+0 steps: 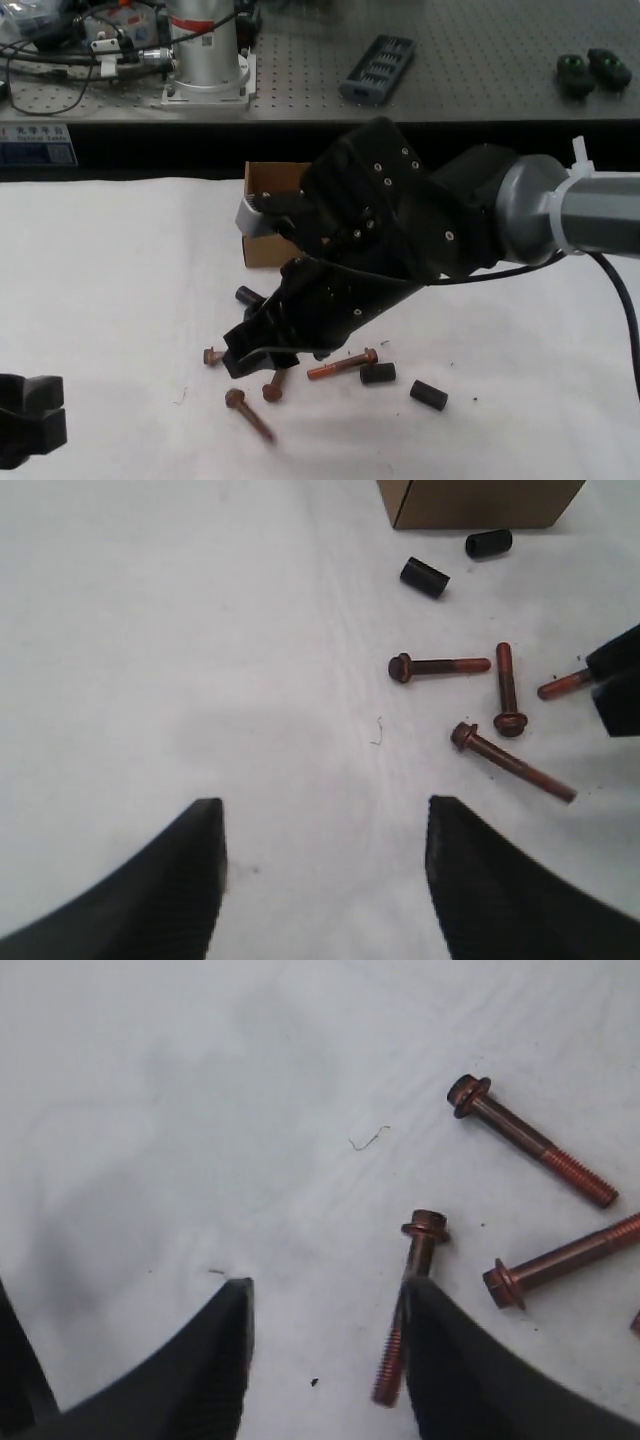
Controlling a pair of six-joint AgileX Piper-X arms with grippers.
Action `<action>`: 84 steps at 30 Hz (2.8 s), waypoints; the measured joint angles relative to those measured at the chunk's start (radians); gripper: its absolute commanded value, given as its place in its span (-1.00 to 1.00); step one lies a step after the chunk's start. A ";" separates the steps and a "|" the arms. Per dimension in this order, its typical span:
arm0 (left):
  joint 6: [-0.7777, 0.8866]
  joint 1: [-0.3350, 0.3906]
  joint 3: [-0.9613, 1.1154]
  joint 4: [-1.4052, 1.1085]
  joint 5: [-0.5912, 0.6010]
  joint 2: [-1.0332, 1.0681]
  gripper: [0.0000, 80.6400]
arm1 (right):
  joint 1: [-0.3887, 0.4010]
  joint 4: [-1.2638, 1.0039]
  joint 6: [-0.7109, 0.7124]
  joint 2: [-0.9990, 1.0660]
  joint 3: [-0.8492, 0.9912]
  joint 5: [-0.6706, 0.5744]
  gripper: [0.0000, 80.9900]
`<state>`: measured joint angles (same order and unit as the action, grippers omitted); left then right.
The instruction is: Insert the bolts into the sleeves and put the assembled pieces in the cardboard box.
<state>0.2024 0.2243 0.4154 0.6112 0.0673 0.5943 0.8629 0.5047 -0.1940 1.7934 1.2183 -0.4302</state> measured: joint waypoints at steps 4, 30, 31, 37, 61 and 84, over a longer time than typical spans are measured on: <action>0.002 0.000 0.019 0.002 0.009 0.000 0.07 | 0.000 0.004 0.000 0.000 0.000 -0.033 -0.19; 0.923 0.105 0.047 -0.402 0.430 0.525 0.07 | -0.210 0.334 0.301 -0.232 -0.104 0.350 -0.21; 0.955 0.131 0.055 -0.417 0.430 0.551 0.07 | -0.210 0.330 0.301 -0.241 -0.128 0.350 -0.21; 1.069 0.237 0.122 -0.457 0.379 0.685 0.07 | -0.210 0.297 0.303 -0.315 -0.253 0.353 -0.21; 1.108 0.252 0.412 -0.066 0.327 0.963 -0.01 | -0.258 0.119 0.284 -0.414 -0.431 0.353 -0.21; 1.072 0.252 0.453 -0.006 0.318 1.083 -0.11 | -0.338 0.074 0.255 -0.414 -0.450 0.327 -0.21</action>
<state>1.2745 0.4760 0.8681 0.6049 0.3851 1.6773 0.5246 0.5790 0.0610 1.3797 0.7684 -0.1031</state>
